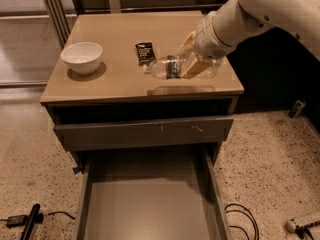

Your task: Pick water bottle from middle drawer and place on counter

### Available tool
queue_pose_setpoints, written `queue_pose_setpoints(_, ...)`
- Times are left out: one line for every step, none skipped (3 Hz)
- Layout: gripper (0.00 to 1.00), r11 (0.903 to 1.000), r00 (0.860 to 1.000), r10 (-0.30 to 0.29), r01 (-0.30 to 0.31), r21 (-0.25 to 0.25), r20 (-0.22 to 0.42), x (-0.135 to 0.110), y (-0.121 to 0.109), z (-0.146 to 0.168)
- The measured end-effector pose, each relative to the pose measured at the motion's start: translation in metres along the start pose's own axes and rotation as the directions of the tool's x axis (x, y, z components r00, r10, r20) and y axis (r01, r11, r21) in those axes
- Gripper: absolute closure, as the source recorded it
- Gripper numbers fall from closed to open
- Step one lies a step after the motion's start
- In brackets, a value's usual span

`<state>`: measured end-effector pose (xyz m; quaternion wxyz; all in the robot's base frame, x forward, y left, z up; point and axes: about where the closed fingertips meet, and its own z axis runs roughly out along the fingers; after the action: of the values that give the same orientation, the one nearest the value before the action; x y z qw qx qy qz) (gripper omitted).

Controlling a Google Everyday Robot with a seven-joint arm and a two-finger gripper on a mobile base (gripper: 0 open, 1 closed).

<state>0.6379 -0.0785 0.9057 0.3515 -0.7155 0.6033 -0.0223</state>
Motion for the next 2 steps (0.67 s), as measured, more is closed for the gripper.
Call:
queue_pose_setpoints(1.0, 0.9992, 0.999, -0.036, 0.036, -0.018, -0.004, -0.012, -0.03, 0.031)
queue_pose_setpoints(1.0, 0.9987, 0.999, -0.04, 0.039, -0.031, -0.021, -0.013, -0.05, 0.054)
